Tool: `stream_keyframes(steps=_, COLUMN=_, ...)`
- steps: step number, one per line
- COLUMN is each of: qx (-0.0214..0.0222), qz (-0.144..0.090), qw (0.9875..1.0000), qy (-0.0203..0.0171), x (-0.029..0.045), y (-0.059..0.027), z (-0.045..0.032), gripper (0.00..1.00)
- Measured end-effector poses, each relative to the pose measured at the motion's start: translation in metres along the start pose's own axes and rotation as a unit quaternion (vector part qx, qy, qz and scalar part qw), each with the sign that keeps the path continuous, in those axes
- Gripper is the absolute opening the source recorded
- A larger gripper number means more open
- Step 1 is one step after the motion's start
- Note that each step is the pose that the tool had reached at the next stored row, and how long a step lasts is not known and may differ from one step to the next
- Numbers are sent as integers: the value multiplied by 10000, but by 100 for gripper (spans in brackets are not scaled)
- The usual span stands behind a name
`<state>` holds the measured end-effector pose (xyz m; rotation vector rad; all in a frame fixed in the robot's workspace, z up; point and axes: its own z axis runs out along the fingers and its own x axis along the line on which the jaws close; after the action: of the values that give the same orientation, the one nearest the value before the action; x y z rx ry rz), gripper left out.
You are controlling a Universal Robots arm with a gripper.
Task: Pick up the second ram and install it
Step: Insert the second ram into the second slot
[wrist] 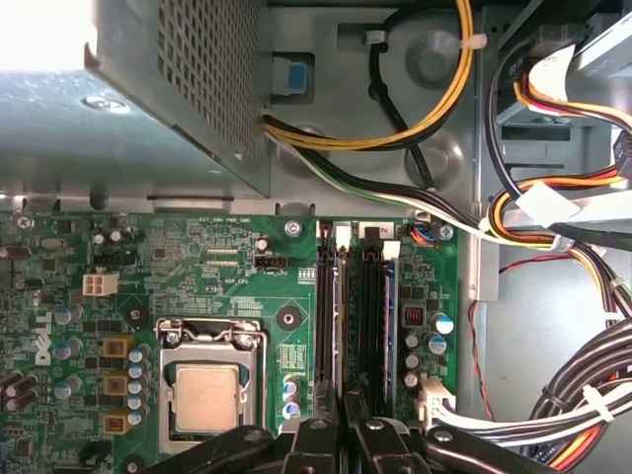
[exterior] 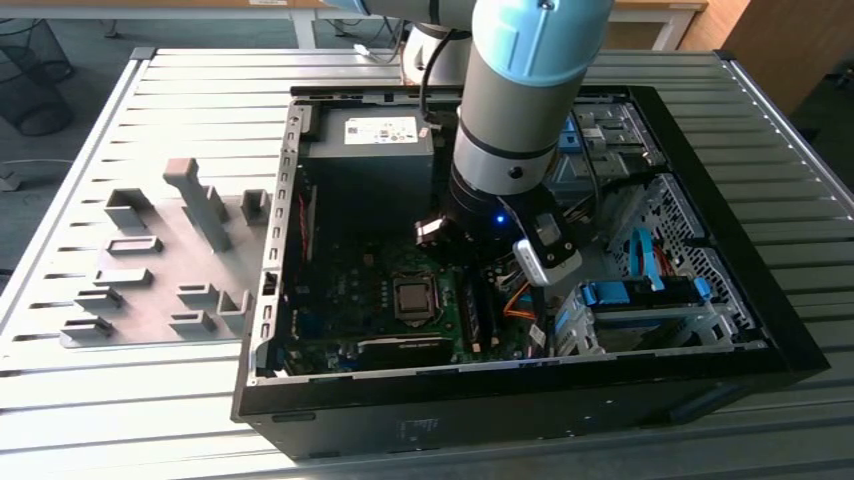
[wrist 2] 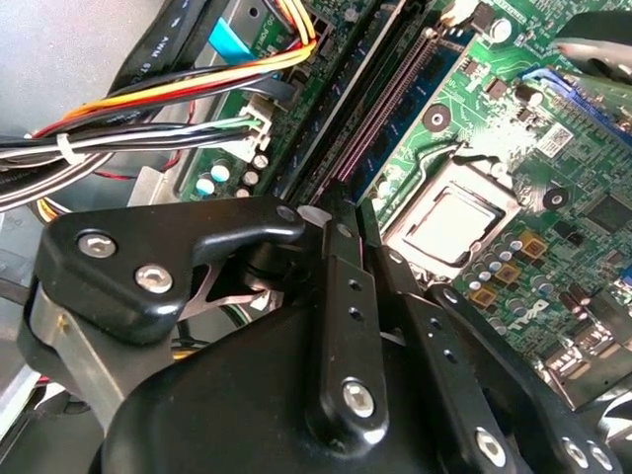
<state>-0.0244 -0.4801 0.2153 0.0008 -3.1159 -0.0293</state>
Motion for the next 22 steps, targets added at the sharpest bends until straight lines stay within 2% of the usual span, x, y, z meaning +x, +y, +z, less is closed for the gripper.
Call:
stream_keyframes(steps=2, qx=-13, qz=-4, qw=10000, qy=-3, x=-1, y=3, z=4, gripper=14)
stream_keyframes(steps=10, qx=-1, qz=-5, qw=10000, qy=0, x=1, y=-4, z=-15, gripper=14)
stream_keyframes(steps=22, qx=-2, qz=-5, qw=10000, qy=0, x=0, y=-19, z=2, gripper=14)
